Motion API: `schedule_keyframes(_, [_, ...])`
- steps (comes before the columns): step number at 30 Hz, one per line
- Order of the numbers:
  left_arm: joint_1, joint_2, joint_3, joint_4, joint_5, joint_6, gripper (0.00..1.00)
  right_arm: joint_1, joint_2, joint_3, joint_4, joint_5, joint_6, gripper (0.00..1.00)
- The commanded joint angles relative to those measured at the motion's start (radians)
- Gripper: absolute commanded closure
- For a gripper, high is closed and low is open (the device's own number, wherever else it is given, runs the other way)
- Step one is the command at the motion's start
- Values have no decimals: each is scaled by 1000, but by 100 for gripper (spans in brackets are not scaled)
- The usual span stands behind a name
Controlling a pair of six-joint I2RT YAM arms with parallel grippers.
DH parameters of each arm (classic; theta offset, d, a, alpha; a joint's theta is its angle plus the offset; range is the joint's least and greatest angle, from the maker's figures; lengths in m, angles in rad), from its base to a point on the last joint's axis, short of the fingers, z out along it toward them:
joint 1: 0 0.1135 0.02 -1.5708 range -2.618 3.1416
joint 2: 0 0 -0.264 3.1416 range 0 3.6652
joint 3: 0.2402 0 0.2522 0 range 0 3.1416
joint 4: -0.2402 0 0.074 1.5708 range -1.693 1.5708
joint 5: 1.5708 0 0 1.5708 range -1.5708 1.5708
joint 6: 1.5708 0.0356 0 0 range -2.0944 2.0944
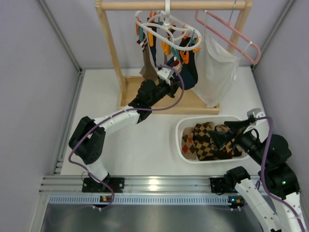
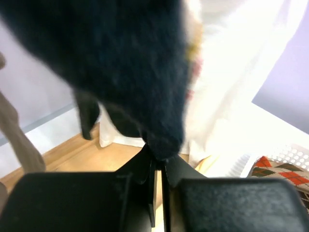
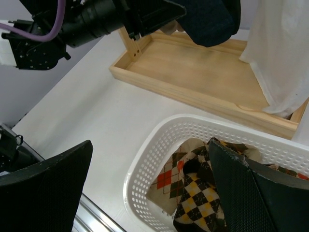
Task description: Remove the socks clipped to the hanger
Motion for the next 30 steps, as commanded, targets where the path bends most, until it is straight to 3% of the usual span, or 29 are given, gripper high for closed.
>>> schedule_keyframes(1, [-94,-76,-39,89,-157,104,98,14,24,64,103,0,24,0])
schedule_keyframes(3, [-136,-90,-47,88,-165,89,100,14,45,80,145,-3,46,1])
schedule_keyframes(9, [-235,-122,-95,86,-389,109,100,14,133,185,180,46,70,1])
schedule_keyframes(17, [-421,-70,-59,85,-731,253,100,13,392,507,101,149,44,0])
schedule_keyframes(23, [-521,57,121,85,-982,477,100,13,723,851,-97,211,-23,6])
schedule_keyframes(26, [-550,133,209,83,-1006,583,100,33,827,992,-163,245,-46,11])
schedule_keyframes(30, [-567,244,318,82,-1007,676,100,115,947,1205,-261,403,-97,15])
